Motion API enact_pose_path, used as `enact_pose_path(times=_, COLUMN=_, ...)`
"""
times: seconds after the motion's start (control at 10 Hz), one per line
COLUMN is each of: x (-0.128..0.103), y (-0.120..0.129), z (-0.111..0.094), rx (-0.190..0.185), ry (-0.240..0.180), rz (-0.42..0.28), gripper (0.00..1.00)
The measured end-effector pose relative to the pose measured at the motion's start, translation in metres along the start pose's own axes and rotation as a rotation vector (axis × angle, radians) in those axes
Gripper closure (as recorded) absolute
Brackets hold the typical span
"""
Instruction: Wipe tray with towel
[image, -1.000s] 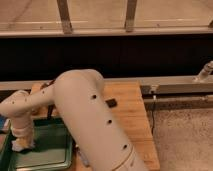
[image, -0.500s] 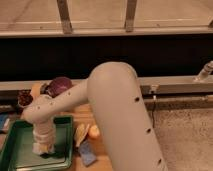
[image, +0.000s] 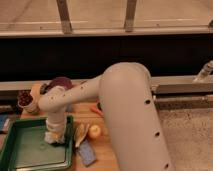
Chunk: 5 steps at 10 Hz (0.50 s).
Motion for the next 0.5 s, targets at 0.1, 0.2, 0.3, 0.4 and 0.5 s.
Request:
enact_pose_path(times=0.1, x=-0.013, y=-0.006, z=-0.001, rx=-0.001, ry=-0.006, rz=-0.008, gripper=1.00)
enact_pose_path(times=0.2, x=-0.030, y=-0.010, z=-0.002, rx=-0.002, ry=-0.008, rz=-0.028, gripper=1.00)
enact_pose_path(times=0.3, x=-0.042, y=-0.010, z=-0.001, rx=-0.004, ry=-0.010, rz=-0.051, gripper=1.00)
enact_pose_path(times=0.4, x=-0.049, y=-0.006, z=-0.001, rx=-0.005, ry=-0.012, rz=-0.070, gripper=1.00)
enact_pose_path(times=0.5, x=-0.054, y=0.002, z=0.001, rx=-0.007, ry=-0.010, rz=-0.093, gripper=1.00)
